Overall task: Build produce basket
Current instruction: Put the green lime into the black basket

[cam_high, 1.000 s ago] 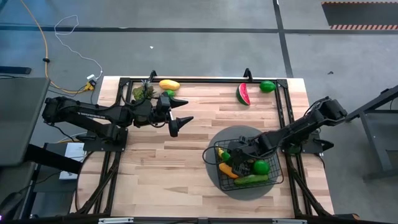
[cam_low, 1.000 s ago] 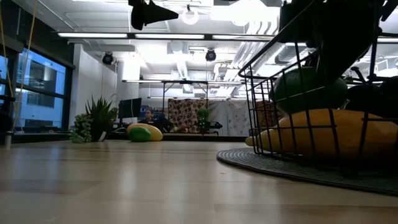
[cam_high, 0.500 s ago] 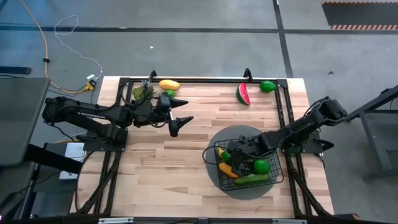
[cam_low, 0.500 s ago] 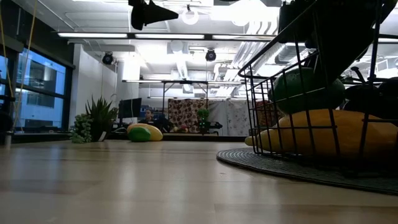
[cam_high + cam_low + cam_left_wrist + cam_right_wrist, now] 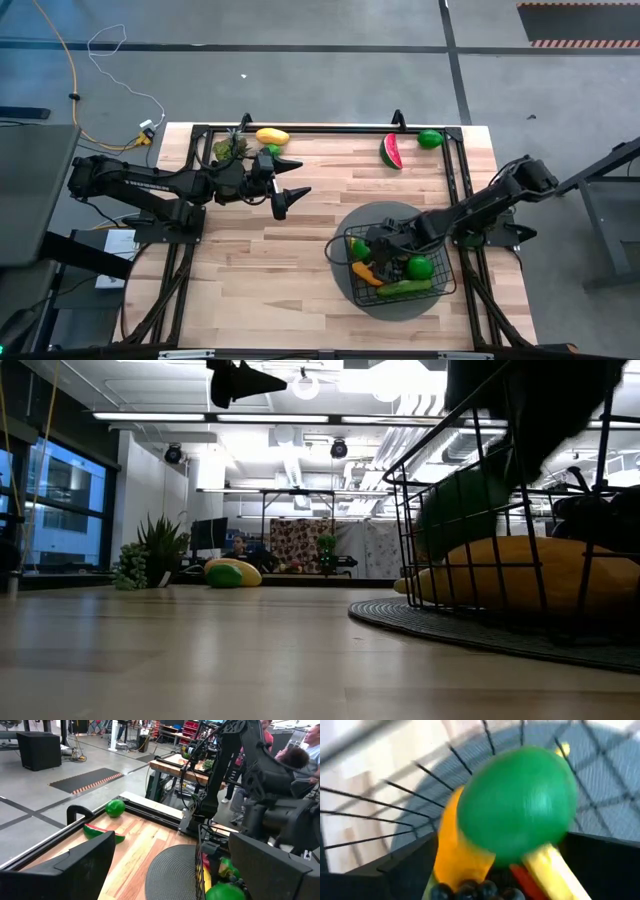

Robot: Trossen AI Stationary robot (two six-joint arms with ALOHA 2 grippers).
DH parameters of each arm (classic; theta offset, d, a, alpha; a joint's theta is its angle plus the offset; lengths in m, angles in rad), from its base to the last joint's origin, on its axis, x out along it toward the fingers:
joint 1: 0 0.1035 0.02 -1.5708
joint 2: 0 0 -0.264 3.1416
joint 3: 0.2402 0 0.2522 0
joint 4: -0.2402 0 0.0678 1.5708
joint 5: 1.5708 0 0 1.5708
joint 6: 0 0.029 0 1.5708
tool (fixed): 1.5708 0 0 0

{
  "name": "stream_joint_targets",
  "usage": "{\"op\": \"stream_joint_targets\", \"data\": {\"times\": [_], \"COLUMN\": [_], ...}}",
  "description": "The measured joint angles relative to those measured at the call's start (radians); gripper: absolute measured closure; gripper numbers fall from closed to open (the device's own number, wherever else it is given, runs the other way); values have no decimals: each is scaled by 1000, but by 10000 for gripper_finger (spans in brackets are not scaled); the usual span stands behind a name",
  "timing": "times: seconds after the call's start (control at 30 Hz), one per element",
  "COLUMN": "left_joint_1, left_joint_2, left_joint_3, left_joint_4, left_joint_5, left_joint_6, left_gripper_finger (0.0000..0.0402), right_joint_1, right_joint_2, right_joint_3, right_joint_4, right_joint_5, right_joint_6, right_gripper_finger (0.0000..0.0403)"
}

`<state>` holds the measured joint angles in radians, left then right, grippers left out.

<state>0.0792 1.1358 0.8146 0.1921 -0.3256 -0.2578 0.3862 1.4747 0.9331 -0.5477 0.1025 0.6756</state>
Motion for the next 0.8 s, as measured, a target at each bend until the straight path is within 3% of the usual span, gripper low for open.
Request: {"op": "stream_joint_targets", "data": {"times": [0.27, 0.47, 0.63, 0.8], "left_joint_1": [0, 0, 0, 0], "left_joint_2": [0, -5, -5, -5], "left_joint_3": [0, 0, 0, 0], "left_joint_4": [-1, -1, -1, 6], "left_joint_5": [0, 0, 0, 1], "left_joint_6": [0, 0, 0, -40], "left_gripper_finger": [25, 25, 25, 25], "right_joint_1": [0, 2, -36, -150], "right_joint_2": [-162, -448, -729, -904], "right_joint_3": [73, -98, -288, -459], "right_joint_4": [-104, -104, 142, 475], "right_joint_5": [118, 283, 308, 266], "right_joint_6": [-125, -12, -65, -211], "right_gripper_finger": [7, 7, 6, 6]}}
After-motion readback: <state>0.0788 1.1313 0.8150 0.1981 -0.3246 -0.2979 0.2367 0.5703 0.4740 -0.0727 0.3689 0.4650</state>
